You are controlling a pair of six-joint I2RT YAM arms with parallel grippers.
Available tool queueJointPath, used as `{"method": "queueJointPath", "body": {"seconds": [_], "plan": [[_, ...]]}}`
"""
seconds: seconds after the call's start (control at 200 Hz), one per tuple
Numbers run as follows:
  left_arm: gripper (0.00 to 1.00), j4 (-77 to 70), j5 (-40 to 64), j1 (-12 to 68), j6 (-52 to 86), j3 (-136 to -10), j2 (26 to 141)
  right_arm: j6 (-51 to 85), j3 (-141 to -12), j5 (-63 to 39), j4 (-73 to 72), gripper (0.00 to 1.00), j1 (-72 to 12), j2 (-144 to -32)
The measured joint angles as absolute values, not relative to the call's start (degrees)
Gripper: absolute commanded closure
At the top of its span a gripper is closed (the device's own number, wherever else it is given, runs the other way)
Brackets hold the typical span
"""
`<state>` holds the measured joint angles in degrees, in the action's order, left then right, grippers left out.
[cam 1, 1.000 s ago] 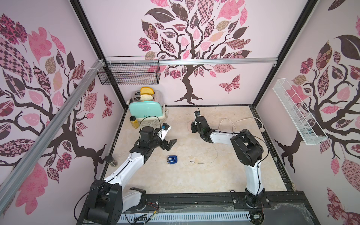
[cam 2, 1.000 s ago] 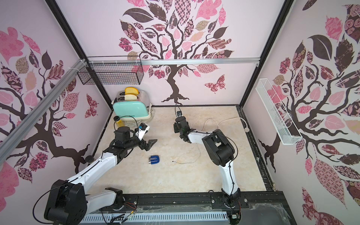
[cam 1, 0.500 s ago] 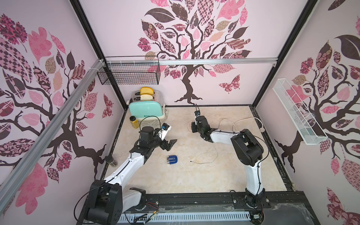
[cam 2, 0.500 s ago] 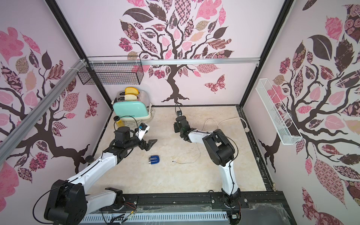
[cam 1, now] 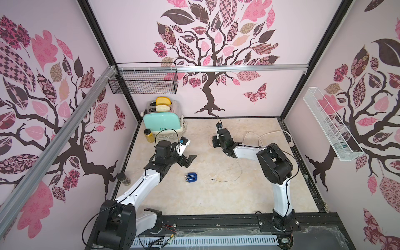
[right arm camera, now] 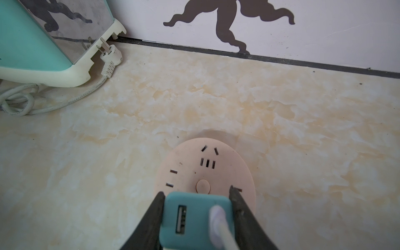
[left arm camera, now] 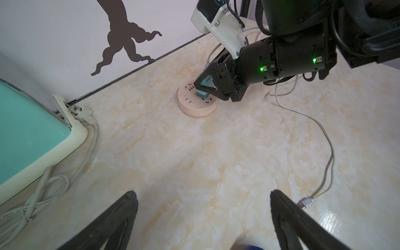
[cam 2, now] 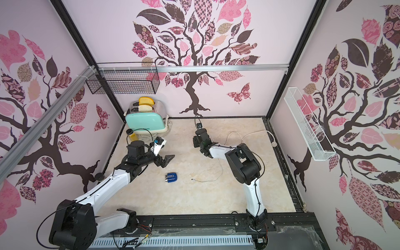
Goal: Charge the electric shaver
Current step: Insert the plug into the socket.
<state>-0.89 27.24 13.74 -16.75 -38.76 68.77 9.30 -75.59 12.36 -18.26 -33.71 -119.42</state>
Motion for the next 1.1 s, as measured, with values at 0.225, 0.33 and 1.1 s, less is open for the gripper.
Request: {"method": "queueJointPath", "body": {"seconds": [0.225, 0.33, 1.1], "plan": [[0.02, -0.89, 27.24, 13.74, -16.78, -38.76, 68.77, 11.75, -75.29, 12.80, -18.22, 1.00, -33.78, -119.39], [0.02, -0.89, 27.27, 13.74, -16.78, -38.76, 68.77, 13.17, -73.58, 13.06, -18.57, 1.00, -34.20, -119.39], [0.02, -0.82, 27.24, 13.65, -16.99, -38.76, 65.95, 13.76, -68.36, 11.14, -14.31, 0.76, -34.72, -113.75]]}}
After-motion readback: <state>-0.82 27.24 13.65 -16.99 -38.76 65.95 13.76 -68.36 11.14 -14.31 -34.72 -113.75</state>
